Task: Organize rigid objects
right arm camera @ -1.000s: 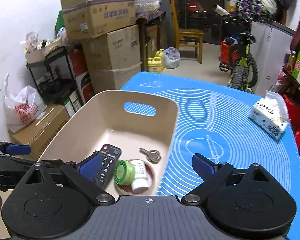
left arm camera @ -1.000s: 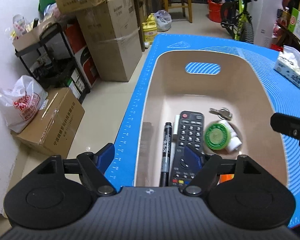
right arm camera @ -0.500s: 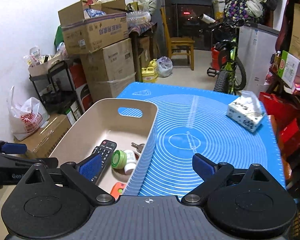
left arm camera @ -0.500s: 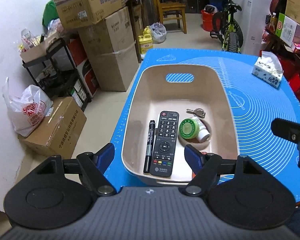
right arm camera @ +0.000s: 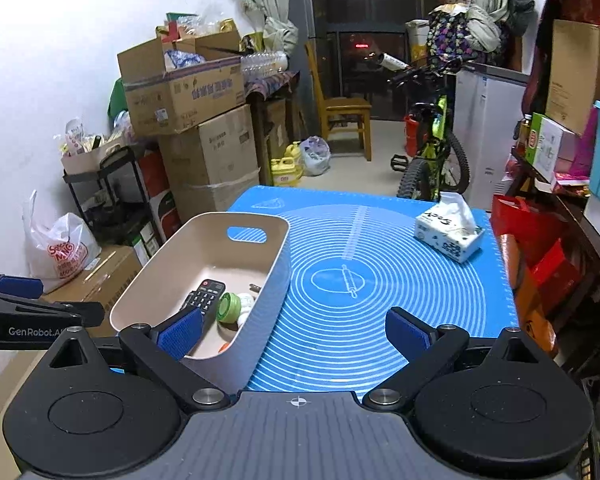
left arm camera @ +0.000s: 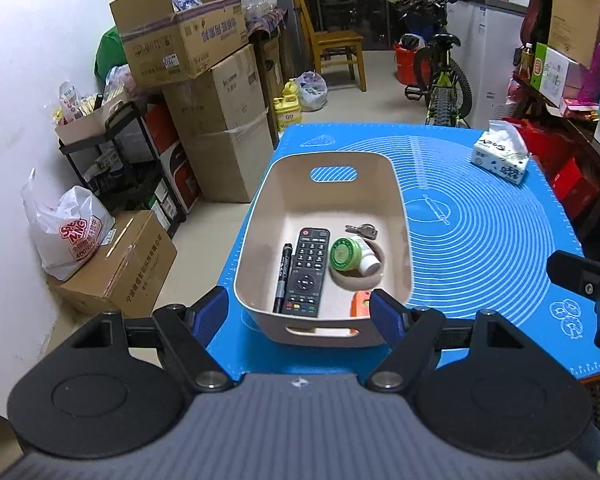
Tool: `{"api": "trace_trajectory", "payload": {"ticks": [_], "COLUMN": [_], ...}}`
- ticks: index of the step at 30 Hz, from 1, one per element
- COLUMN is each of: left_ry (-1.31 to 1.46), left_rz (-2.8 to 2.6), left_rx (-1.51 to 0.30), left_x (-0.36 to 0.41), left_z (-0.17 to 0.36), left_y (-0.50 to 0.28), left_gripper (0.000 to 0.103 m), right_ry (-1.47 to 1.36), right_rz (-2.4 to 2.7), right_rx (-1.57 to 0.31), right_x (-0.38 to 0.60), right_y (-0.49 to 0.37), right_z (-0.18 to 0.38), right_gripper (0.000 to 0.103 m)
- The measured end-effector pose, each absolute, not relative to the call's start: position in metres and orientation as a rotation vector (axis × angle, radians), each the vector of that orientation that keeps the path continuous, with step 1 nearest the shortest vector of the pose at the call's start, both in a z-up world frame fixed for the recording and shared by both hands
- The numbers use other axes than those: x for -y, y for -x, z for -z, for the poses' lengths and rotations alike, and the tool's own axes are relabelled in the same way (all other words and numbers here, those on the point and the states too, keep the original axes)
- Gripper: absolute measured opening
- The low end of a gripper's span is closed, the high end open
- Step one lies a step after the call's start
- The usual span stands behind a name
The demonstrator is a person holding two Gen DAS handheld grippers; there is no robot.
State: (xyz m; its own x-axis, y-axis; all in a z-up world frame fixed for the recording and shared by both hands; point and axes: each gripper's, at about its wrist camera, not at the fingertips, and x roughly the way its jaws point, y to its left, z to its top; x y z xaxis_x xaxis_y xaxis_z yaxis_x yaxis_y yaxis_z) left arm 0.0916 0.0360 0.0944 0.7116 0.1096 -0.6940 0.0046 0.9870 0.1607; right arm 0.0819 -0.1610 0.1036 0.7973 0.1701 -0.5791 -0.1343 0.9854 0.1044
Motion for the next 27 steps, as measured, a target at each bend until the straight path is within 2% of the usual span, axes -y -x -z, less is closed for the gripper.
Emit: {"api": "trace_trajectory", "payload": {"ticks": [16,27], "left_ry": [-0.15,-0.167], "left_rz": [-0.048,0.0], "left_rx": [-0.709,-0.673], "left_x": [-0.018,0.004], "left_z": [-0.083,-0.057], "left_y": [-0.029,0.001], "left_gripper": [0.078,0.078], "right_ry": [-0.072,-0.059], "right_rz": [-0.115,-0.097], "right_rx": [-0.593,-0.583], "right_x": [0.194,0.208], "right_y": [-0.007,0.027], "right_z": [-0.087,-0.061], "right_gripper": [0.098,0.098]}}
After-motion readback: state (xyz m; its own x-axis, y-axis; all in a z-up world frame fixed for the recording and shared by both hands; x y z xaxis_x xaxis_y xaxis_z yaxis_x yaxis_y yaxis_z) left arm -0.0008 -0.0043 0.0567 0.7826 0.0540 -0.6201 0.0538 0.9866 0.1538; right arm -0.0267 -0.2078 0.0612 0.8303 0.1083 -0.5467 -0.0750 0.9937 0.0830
